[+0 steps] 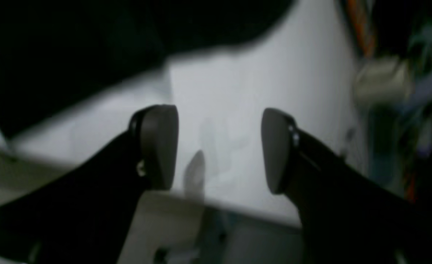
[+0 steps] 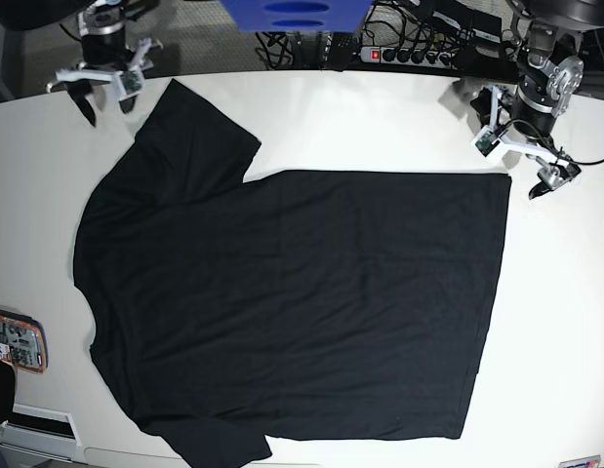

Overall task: Fold the T-shirt properly
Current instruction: 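Align the right gripper on one shoulder corner and the left on the other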

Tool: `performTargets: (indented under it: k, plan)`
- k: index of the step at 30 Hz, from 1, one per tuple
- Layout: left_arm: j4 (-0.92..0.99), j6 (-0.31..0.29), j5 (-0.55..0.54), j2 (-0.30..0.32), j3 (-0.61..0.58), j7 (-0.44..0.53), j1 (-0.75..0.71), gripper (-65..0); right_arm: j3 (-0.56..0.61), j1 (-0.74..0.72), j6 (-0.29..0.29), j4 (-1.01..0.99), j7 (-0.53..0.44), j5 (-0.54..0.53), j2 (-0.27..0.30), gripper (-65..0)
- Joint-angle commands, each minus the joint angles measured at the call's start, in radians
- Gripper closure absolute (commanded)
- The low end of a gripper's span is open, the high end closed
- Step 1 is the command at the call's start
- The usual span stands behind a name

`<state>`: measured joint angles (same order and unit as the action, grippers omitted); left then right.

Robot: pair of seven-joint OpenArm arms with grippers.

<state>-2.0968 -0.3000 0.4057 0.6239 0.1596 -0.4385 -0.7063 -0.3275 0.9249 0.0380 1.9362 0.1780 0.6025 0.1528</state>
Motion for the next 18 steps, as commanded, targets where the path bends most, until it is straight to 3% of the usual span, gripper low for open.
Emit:
performTargets:
  k: [1, 9, 18]
  plan:
    - [-0.015, -0.005, 0.025, 0.012, 0.007, 0.01, 0.015, -65.0, 0.009, 0.016, 0.012, 0.016, -0.011, 0.02, 0.006, -34.7]
    - [-0.003, -0.094, 0.083, 0.014, 0.007, 0.01, 0.122, -65.0, 0.159, 0.006, 0.012, 0.016, 0.028, 0.198, 0.006, -34.7]
    - [-0.001, -0.098, 0.085, 0.014, -0.056, 0.01, 0.124, -65.0, 0.374, 0.001, 0.012, 0.016, 0.18, 0.271, 0.008, -34.6]
